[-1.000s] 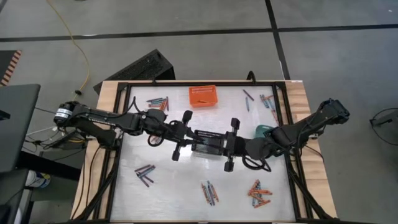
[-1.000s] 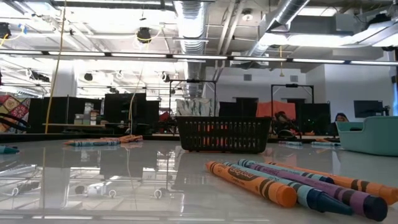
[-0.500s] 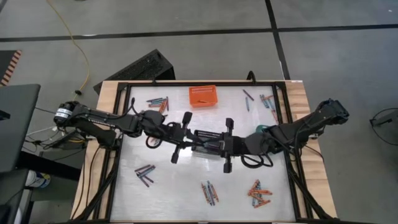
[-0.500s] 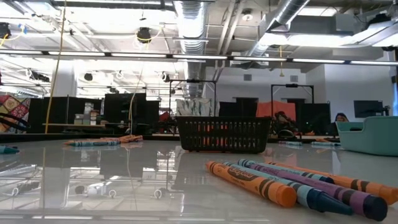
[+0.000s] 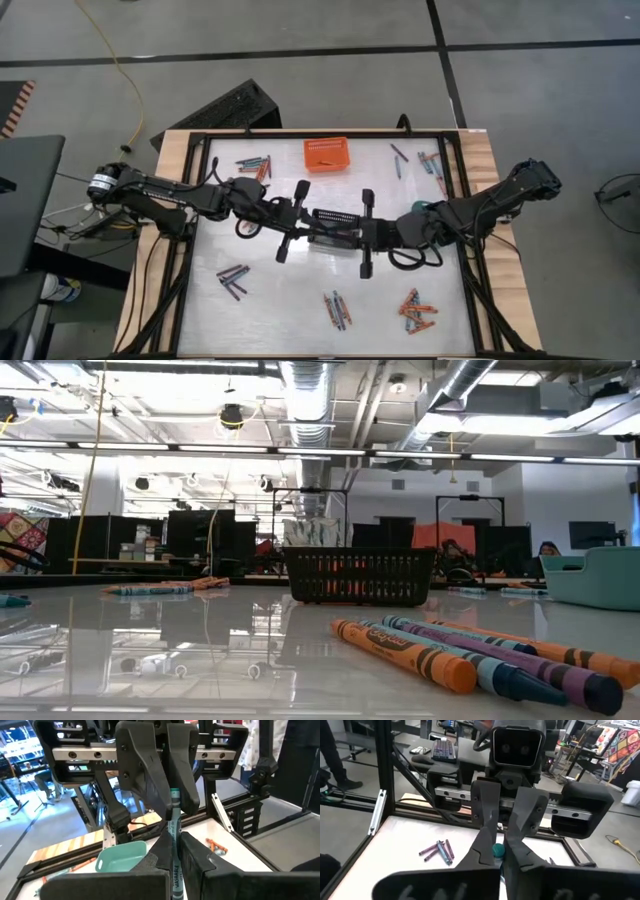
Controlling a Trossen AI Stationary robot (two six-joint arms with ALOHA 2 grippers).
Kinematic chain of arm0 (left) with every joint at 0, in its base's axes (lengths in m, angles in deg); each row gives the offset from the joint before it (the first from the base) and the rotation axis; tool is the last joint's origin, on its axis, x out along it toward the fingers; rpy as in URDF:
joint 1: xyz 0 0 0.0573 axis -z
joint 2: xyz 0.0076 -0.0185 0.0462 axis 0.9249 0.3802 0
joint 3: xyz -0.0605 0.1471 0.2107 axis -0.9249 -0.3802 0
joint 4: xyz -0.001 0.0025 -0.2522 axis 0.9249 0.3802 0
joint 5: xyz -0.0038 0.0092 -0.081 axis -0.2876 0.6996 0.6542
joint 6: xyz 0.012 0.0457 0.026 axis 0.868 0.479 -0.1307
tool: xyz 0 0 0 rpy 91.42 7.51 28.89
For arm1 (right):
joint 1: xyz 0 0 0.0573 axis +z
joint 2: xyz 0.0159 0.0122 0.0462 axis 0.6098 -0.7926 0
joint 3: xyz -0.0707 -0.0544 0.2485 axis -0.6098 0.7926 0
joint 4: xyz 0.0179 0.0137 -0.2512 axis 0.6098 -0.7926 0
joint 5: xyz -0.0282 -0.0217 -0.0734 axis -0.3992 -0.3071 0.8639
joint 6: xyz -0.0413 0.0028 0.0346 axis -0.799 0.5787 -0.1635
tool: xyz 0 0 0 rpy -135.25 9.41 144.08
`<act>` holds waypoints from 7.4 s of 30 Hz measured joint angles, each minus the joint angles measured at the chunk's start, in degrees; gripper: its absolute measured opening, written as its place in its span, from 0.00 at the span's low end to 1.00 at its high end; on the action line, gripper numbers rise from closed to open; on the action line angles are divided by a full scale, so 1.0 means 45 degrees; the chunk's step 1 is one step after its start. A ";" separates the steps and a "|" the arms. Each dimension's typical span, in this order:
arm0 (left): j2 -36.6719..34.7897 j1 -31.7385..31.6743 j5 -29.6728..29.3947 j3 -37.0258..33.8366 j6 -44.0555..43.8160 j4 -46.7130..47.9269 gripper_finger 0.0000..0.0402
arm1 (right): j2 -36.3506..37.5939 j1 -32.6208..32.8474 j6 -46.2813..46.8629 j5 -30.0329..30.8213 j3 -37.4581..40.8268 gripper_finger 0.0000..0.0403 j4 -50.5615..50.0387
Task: Sort crayons
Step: Put the light blue green crayon into the green bin, then put the violet crayon into the black bin
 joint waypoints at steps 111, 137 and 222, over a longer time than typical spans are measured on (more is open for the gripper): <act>-0.2709 -0.8116 -0.0052 -0.5339 -0.0151 1.2552 0.39 | 0.4166 -0.2531 1.7341 -0.3639 0.7096 0.24 -1.3500; 0.1010 -0.7524 -0.1369 -0.5042 0.0340 1.2227 0.26 | 0.4852 -0.1622 1.6801 -0.1967 0.7087 0.27 -1.2858; 0.6494 -0.2790 0.0323 0.4993 0.0505 1.3146 0.05 | 0.2012 0.5782 1.5254 -0.1732 0.7072 0.27 -0.6142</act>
